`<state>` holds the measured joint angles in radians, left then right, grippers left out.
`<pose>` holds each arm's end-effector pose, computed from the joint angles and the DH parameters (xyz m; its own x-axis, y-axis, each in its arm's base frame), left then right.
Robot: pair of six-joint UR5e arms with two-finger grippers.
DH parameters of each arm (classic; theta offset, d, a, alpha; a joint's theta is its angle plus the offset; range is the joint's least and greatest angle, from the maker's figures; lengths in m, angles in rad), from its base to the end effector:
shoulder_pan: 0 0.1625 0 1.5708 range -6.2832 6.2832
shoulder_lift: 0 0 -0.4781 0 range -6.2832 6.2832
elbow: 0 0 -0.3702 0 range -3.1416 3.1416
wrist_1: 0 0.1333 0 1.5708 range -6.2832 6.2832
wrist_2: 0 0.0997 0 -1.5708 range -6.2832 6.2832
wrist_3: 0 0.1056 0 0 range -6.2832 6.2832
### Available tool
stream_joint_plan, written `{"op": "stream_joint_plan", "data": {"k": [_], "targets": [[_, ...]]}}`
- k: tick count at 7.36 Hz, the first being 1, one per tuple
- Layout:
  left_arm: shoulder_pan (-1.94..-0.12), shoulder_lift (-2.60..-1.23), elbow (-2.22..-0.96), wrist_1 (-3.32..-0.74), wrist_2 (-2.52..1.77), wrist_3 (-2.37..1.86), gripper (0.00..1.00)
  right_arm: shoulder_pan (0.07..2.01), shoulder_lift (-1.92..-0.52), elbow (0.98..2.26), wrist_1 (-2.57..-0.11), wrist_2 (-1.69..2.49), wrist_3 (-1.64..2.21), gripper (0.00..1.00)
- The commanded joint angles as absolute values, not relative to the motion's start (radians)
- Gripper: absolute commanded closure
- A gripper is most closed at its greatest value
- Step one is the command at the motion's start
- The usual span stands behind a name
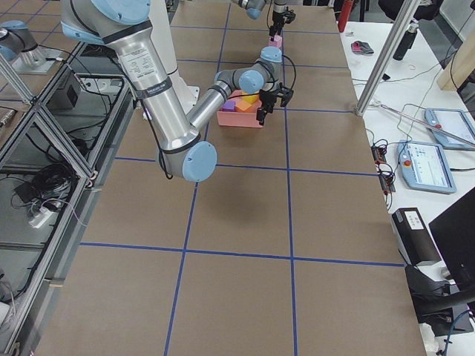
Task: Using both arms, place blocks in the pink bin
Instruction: 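Close the left gripper on the lilac cube and lift it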
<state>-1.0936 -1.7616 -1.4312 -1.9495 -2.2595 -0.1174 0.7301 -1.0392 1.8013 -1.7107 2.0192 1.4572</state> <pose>0.2099 -0.5500 0.6455 0.6092 0.4913 -0.6225 -0.3485 0.8710 0.3463 -0.4234 -0.4965 0.3382 0.6484 0.4432 0.6190 -0.3415 0.8960 -0.2839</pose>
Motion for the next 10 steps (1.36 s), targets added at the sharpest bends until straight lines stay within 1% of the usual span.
{"op": "stream_joint_plan", "data": {"k": [1,4,5,6,7,8,10], "targets": [[-1.092,-1.77,-1.413,-1.95,-2.26,-0.118,0.01,0.735,-1.04,1.802,-1.712,2.02,1.456,0.0],[-1.089,-1.785,-1.404,-1.953,-2.261,-0.158,0.01,0.768,-1.058,1.802,-1.713,2.031,1.381,0.0],[-1.086,-1.786,-1.404,-1.953,-2.261,-0.161,0.36,0.779,-1.071,1.802,-1.713,2.033,1.37,0.0],[-1.085,-1.786,-1.401,-1.953,-2.261,-0.161,0.62,0.785,-1.075,1.801,-1.713,2.034,1.35,0.0],[-1.085,-1.787,-1.405,-1.953,-2.261,-0.166,0.85,0.788,-1.077,1.801,-1.713,2.034,1.347,0.0],[-1.086,-1.787,-1.425,-1.951,-2.266,-0.181,1.0,0.795,-1.075,1.802,-1.713,2.034,1.347,0.0],[-1.086,-1.808,-1.558,-1.884,-2.352,-0.304,1.0,0.821,-1.078,1.805,-1.717,2.036,1.333,0.0]]}}
